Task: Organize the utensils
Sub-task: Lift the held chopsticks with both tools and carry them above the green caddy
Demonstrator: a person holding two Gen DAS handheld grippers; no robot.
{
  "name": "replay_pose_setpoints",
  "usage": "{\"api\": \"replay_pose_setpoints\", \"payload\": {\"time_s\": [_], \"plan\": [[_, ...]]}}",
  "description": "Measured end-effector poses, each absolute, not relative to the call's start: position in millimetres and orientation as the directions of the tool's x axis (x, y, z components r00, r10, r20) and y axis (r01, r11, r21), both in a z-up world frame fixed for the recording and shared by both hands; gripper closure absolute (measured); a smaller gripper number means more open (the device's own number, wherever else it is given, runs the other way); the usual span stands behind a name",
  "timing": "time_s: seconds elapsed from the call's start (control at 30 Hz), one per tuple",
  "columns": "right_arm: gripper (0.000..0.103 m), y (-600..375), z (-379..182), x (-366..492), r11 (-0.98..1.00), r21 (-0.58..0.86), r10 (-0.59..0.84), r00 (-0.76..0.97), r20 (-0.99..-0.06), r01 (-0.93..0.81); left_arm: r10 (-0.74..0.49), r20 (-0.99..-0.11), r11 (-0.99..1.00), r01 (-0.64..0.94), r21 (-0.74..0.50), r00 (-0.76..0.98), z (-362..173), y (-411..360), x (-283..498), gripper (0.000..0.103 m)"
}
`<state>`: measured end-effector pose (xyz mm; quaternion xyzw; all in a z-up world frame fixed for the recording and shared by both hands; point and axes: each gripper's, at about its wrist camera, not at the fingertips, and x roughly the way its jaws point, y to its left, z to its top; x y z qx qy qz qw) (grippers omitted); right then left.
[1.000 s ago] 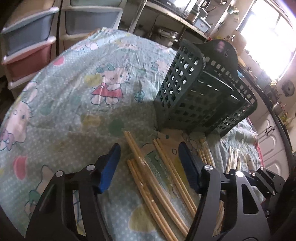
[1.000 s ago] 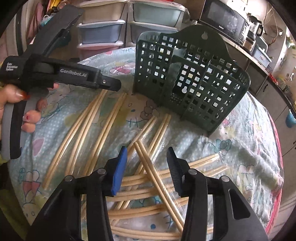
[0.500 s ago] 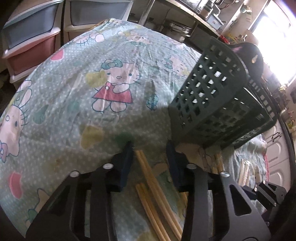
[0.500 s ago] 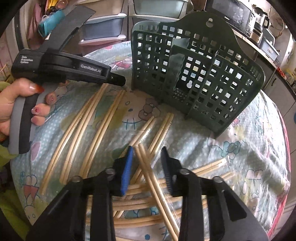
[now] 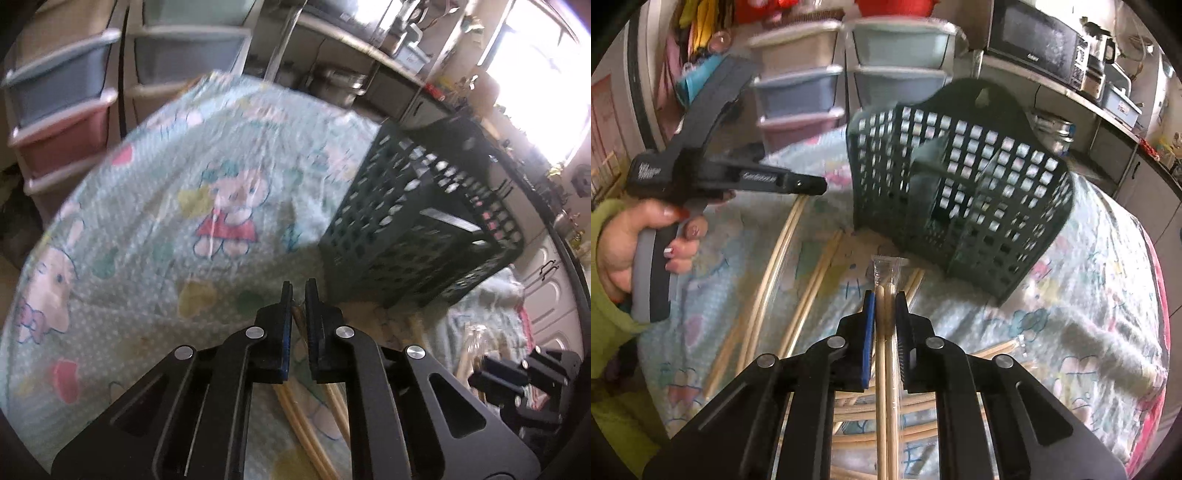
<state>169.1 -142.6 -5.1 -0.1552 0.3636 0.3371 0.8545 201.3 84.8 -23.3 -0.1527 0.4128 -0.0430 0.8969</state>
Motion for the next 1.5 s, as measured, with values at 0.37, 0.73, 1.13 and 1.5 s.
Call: {"api": "replay_pose_setpoints", "payload": {"time_s": [0.37, 0.73, 1.13, 1.5], "plan": [[0.092, -185, 43, 157, 0.781, 0.076, 0.529, 0.593, -0.607, -0.62, -0.268, -0.585, 0.948, 0.102, -0.302, 0.766, 50, 48, 169, 0.101], [0.092, -209, 76, 163, 0.819, 0.138, 0.543, 0.673, -0.503, -0.557, -0.337, -0.488, 0.933, 0.216, -0.289, 0.805, 90, 16, 158, 0.101], [0.092, -225, 112, 162, 0.825, 0.168, 0.557, 0.727, -0.402, -0.539, -0.357, -0.422, 0.928, 0.265, -0.262, 0.833, 126, 5, 167, 0.101], [0.093, -226, 164, 169, 0.823, 0.176, 0.568, 0.767, -0.298, -0.541, -0.35, -0.32, 0.932, 0.29, -0.218, 0.88, 179, 4, 171, 0.101]]}}
